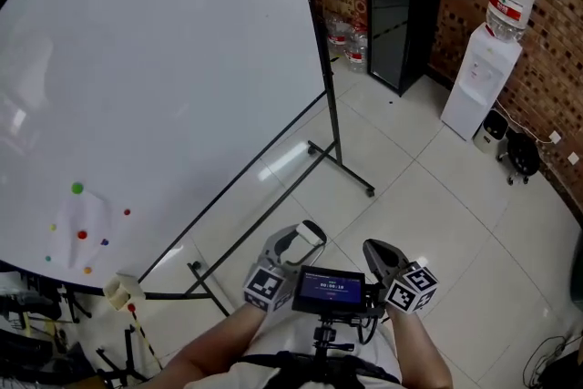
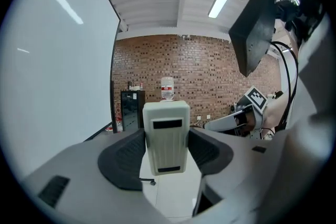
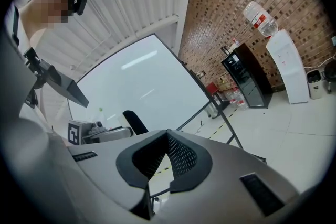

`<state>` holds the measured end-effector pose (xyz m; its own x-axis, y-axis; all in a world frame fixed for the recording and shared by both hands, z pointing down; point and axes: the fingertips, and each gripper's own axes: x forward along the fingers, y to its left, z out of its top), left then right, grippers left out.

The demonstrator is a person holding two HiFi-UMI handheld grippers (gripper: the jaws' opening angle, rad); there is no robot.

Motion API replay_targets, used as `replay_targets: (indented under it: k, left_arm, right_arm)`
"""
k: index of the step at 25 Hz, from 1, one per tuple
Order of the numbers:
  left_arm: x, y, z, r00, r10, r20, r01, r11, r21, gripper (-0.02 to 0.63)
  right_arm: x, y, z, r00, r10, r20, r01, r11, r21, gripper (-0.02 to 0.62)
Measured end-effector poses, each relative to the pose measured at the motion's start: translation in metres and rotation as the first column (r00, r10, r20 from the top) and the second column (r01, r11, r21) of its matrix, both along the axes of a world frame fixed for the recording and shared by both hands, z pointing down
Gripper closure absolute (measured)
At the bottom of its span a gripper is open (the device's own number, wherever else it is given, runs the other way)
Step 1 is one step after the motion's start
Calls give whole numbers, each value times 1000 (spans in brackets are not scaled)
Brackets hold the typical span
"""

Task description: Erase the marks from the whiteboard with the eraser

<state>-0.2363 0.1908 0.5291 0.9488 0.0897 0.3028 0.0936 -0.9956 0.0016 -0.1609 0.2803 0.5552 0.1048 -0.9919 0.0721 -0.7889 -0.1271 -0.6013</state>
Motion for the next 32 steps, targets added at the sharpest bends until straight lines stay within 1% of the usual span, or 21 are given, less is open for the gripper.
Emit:
replay_targets:
  k: [3, 5, 6, 9, 11, 13, 15, 16, 20, 24, 27, 30, 32]
  left_arm:
    - [15, -9, 9, 1000, -14, 24, 15, 1000, -20, 344]
    - [28, -22, 25, 999, -11, 44, 14, 998, -57, 344]
    - [40, -28, 33, 999, 3, 48, 1, 997, -78, 344]
    - [94, -35, 46, 996, 82, 38, -77, 991, -112, 344]
    - [129, -19, 48, 989, 145, 21, -141, 983, -116, 344]
    - [160, -4, 43, 978, 208, -6, -207, 971, -121, 345]
    - [187, -10, 32, 966, 255, -40, -258, 958, -124, 344]
    - [199, -20, 28, 964, 263, -49, -267, 955, -130, 344]
    - [237, -71, 26, 969, 241, -48, -245, 958, -149, 344]
    - [264, -124, 22, 977, 206, -51, -211, 967, -144, 344]
    - [273, -164, 22, 985, 166, -49, -171, 976, -135, 344]
    - [278, -205, 14, 994, 88, -58, -95, 988, -123, 345]
    - [275, -225, 12, 997, 48, -56, -55, 991, -122, 344]
  right_arm:
    - [15, -4, 3, 1000, 12, -4, -12, 1000, -3, 580]
    - [25, -10, 8, 1000, 20, -17, -20, 1000, -18, 580]
    - [34, -14, 11, 999, 29, -23, -29, 999, -28, 580]
    - [73, -16, 19, 996, 83, -30, -85, 995, -60, 580]
    - [96, -3, 24, 992, 122, -29, -124, 989, -83, 580]
    - [114, 3, 25, 989, 145, -25, -147, 983, -107, 580]
    - [133, -13, 20, 987, 155, -34, -158, 980, -120, 580]
    - [145, -27, 15, 986, 158, -46, -162, 980, -119, 580]
    - [193, -76, -5, 984, 154, -92, -164, 980, -110, 580]
    - [229, -127, -11, 986, 119, -113, -132, 985, -113, 580]
    - [245, -168, -13, 989, 86, -119, -99, 989, -108, 580]
    - [252, -206, -19, 992, 24, -127, -39, 993, -113, 580]
    - [254, -229, -23, 991, -15, -135, 1, 994, -106, 580]
